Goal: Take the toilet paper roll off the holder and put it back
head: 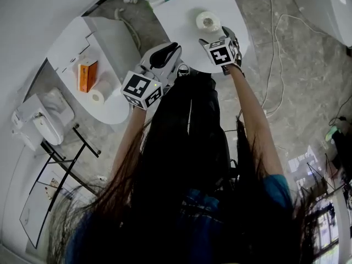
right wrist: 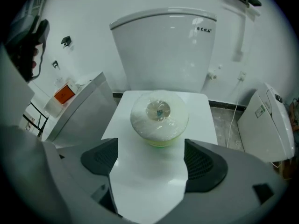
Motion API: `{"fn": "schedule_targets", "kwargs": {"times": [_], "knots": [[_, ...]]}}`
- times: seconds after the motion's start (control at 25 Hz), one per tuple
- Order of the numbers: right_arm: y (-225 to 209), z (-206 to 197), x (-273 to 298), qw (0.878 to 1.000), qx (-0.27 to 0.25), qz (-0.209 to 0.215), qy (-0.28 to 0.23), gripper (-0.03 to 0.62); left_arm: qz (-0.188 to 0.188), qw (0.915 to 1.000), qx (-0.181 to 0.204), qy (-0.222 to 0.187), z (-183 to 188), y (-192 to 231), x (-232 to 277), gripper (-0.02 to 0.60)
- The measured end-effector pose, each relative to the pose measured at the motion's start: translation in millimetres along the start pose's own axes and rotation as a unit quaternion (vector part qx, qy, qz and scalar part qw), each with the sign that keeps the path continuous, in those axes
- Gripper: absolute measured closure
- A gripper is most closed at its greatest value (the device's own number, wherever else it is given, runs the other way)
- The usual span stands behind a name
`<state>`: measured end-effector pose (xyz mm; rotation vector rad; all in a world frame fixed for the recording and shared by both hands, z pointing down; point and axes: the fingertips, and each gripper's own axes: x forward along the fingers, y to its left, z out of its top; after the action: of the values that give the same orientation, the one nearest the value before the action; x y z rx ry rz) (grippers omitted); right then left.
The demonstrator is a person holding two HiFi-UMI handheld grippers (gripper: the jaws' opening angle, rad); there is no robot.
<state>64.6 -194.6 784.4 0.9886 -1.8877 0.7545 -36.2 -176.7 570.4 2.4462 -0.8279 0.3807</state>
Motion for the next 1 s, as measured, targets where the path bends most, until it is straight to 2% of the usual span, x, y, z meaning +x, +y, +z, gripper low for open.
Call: {"fn": "schedule_targets", "kwargs": {"times": [0.2,0.36,0.48,0.6,0.8,1.0], "knots": [[17,30,-55,0.999,0.018,0.006,-0.045,0.16,-0.013,0.9997,0.018,-0.007,20,-14,-26,0.548],[42,59,-120,0.996,0.001,0.019,-0.088,0.16,-0.029,0.999,0.029,-0.016,42,-31,-52,0.548],[55,82,-172,0.992,-0.007,0.025,-0.126,0.16,-0.043,0.9979,0.038,-0.028,58,-42,-67,0.548],[69,99,-221,0.986,0.009,0.033,-0.164,0.16,-0.057,0.9963,0.052,-0.037,68,-57,-81,0.548],[103,96,-293,0.978,0.046,0.048,-0.199,0.161,-0.077,0.9934,0.067,-0.052,81,-91,-112,0.548],[140,79,-353,0.975,0.038,0.068,-0.21,0.161,-0.09,0.9914,0.067,-0.067,84,-120,-144,0.548]]}}
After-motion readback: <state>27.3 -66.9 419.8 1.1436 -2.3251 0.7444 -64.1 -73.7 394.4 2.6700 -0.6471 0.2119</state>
